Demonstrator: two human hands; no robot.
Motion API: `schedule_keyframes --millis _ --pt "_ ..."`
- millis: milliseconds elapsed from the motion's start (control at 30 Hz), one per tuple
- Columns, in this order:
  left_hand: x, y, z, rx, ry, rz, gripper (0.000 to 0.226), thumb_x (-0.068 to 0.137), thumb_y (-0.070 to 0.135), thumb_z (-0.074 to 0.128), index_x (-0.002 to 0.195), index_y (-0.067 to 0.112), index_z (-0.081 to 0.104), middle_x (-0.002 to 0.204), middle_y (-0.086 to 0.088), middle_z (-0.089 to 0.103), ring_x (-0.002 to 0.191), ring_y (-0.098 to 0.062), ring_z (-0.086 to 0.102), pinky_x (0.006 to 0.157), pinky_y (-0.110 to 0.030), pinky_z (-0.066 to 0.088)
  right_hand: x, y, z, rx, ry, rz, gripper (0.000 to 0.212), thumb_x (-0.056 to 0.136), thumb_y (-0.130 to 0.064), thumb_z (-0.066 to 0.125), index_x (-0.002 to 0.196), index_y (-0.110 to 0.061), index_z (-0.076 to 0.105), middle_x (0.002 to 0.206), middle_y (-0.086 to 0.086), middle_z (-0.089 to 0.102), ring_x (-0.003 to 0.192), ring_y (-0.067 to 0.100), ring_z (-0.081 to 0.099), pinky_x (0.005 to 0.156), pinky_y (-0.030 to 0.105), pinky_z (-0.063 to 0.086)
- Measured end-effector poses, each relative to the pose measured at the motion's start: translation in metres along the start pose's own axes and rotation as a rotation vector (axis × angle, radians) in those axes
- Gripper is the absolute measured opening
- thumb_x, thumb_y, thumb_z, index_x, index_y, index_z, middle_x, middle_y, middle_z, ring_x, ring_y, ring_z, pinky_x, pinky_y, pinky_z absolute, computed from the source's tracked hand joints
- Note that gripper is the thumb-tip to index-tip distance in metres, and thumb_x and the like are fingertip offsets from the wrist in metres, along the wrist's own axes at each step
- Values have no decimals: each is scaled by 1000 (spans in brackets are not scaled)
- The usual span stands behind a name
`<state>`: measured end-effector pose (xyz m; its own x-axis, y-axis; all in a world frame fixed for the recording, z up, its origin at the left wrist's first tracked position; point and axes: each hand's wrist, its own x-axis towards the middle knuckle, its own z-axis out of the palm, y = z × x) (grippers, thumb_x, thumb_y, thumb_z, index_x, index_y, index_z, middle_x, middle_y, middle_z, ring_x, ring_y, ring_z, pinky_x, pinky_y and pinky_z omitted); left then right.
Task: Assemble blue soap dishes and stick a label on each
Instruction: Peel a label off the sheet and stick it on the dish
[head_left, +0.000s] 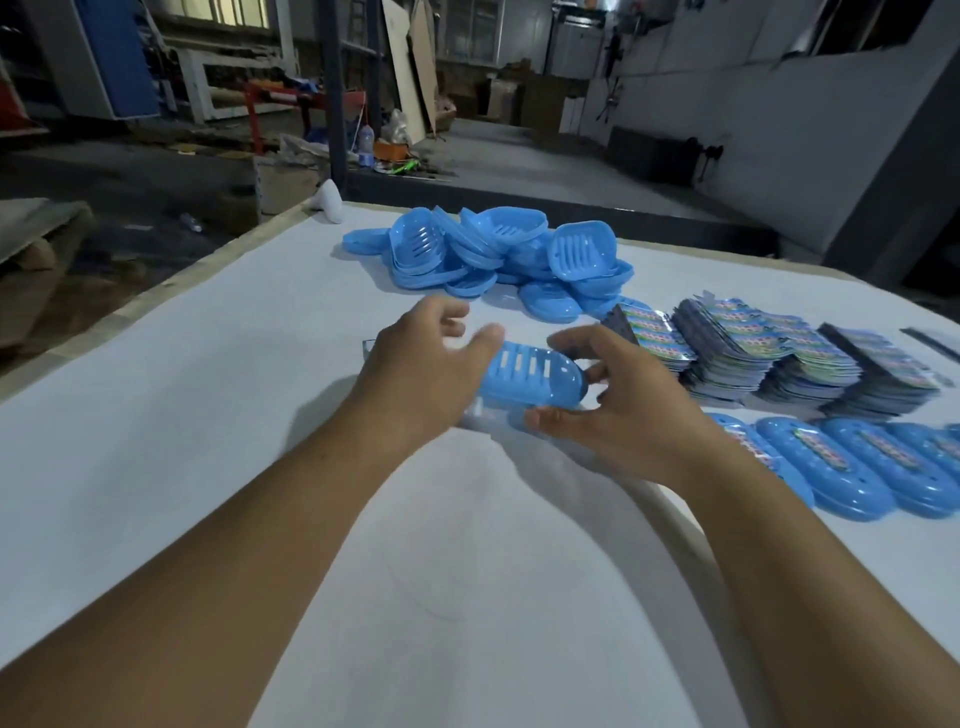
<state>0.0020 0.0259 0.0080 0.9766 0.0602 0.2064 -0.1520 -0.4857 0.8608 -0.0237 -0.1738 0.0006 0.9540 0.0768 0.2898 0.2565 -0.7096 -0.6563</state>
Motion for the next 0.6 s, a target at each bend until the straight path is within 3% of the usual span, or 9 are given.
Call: schedule_keyframes --millis 67,167,300,367,433,500,600 --pt "-8 -2 -3 147 -103 197 41 89 51 68 128 41 58 114 24 51 104 1 51 89 -25 48 -1 0 -1 -40 -37 20 64 52 -64 83 107 -43 59 108 -30 59 90 -16 51 65 6 40" --pt "-13 -4 -4 218 -283 292 31 90 45 68 120 46 61 117 26 53 97 3 52 82 -13 42 -3 1 -4 -72 -71 41 57 56 -56 92 100 -41 58 102 -31 58 88 -18 50 60 8 40" --pt "-13 -3 -4 296 -407 281 30 92 38 68 121 41 63 124 13 60 107 -8 58 95 -33 51 -6 2 -6 -45 -157 89 59 54 -54 94 99 -37 60 82 -40 59 66 -8 58 44 8 40" --pt "-13 -5 -2 343 -435 294 30 92 39 68 121 40 62 120 12 61 103 -8 59 91 -32 52 -6 1 -8 -56 -213 107 63 52 -62 92 101 -39 61 77 -39 61 57 -7 59 47 8 40" --pt "-13 -7 -1 354 -442 307 32 92 41 69 122 41 60 117 14 61 100 -4 58 86 -27 50 -5 1 -13 -76 -225 120 62 52 -70 83 103 -43 62 91 -29 67 70 -6 63 57 11 47" --pt "-12 -7 -2 344 -446 307 35 91 42 70 124 43 58 116 16 62 99 -2 58 84 -25 49 -3 5 -18 -94 -73 102 47 66 -61 77 108 -45 64 104 -23 69 78 -6 62 70 20 51" --pt "-11 -7 -2 351 -450 298 40 91 42 70 128 44 55 120 17 61 104 -4 58 90 -29 51 1 10 -29 -175 352 119 31 90 -28 67 120 -33 68 118 -12 72 89 8 67 86 32 53"
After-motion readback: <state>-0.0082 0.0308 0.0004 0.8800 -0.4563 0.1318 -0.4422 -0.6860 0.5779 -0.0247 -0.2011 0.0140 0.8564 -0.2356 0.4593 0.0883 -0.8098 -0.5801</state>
